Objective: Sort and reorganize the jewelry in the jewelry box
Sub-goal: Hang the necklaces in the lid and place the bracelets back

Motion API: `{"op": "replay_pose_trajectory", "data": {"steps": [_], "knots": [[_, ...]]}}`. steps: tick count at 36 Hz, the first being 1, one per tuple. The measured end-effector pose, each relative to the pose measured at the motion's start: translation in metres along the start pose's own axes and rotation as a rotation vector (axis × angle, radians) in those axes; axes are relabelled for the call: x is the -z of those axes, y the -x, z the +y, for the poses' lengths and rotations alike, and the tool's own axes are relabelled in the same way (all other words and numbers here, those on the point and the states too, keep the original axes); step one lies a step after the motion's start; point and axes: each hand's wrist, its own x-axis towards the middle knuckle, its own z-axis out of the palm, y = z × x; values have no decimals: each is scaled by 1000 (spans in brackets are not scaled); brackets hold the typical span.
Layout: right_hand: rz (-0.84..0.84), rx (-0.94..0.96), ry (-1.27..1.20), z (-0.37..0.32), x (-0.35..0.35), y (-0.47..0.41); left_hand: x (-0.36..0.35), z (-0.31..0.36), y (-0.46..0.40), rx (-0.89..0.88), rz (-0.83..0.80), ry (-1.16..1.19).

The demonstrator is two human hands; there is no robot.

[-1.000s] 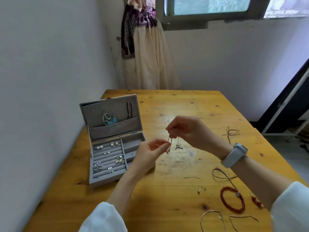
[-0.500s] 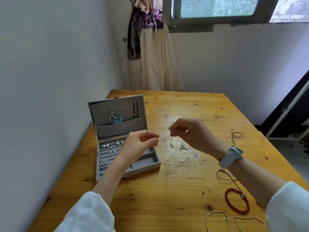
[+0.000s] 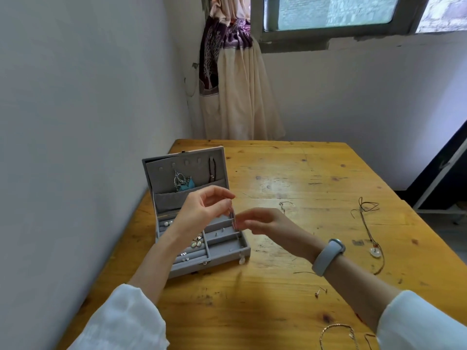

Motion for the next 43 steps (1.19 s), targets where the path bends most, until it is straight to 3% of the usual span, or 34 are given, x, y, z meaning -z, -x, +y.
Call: {"op": "replay_pose_trajectory", "data": {"steps": [6,13,26,29,33,43], "knots": [[-98,15,-81,0,-14,-6,9,4,3,28,-11,-17],[-99,46,-62,-2,-13,-7,23,2,3,98,-25,-8],[94,28,150,-10,15,-19,59,1,-5,133,-166,-498],[153,27,198,-11,15,-26,67,0,-8,93,-73,-491],[230,48,267,-15,10,-47,76,-1,-21,18,167,-503],[326,62,-58,-33,-9,-142,105,3,-72,-67,536,-475]]}}
